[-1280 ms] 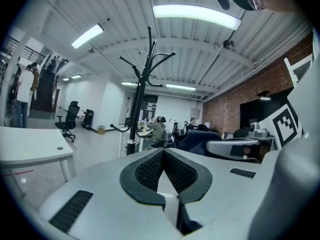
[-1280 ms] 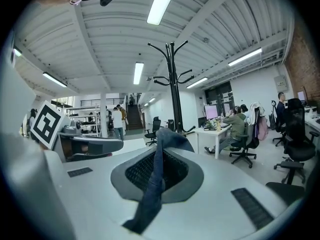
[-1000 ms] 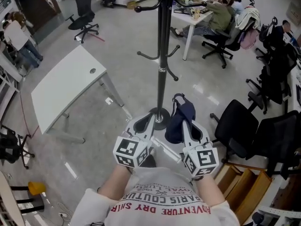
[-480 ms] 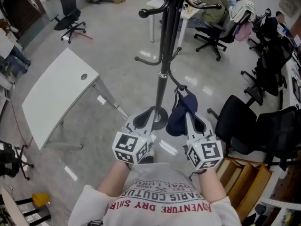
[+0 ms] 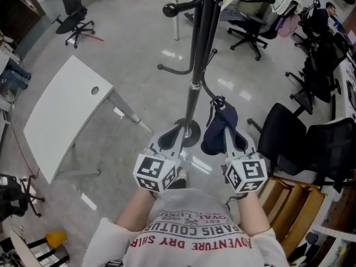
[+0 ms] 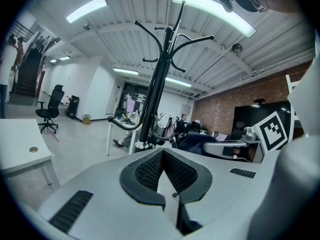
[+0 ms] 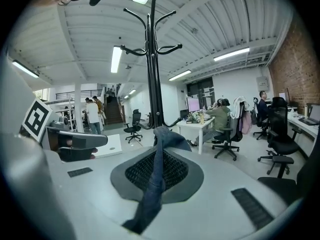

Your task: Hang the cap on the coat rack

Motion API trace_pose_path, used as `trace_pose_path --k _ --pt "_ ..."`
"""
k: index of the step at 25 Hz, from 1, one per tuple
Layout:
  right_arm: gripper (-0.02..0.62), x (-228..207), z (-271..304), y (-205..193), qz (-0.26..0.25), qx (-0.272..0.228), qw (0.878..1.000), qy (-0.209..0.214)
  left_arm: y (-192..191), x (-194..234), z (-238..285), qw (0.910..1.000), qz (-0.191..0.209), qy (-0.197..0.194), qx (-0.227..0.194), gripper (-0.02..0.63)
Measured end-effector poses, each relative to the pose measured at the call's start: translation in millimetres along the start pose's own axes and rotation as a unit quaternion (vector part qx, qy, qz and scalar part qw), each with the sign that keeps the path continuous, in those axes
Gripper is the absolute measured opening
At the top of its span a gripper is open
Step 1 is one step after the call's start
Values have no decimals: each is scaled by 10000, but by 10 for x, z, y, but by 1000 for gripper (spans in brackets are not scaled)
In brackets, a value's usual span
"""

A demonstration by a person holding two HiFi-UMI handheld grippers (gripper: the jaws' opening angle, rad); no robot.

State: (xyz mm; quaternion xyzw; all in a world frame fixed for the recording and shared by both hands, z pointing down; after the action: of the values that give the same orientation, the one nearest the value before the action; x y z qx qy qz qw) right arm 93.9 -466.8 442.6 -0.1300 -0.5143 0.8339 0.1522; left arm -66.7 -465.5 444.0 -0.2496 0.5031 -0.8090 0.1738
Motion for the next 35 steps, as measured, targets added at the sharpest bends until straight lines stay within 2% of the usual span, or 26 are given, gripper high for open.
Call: trace_pose_path --k 10,21,35 --pt "18 -149 369 -222 119 382 9992 -79 -73 -11 123 9999 -14 -101 107 6" --pt "18 -325 871 -542 359 895 9953 -78 -262 54 229 9993 -123 1 357 6" --pt "18 -140 1405 -708 245 1253 9918 115 -410 247 226 9983 -264 167 487 6"
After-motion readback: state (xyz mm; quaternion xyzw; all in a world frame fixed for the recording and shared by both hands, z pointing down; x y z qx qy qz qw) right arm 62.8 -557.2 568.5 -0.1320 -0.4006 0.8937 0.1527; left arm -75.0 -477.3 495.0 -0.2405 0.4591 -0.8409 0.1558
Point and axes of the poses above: the fingertips, and each gripper's own axes: z forward along the fingers, x to its left, y out of its top, the point moved 2 cm from there along -z, backward along the fingers, and after that the axes turned 10 degrees about x, right-handed, at the moved point
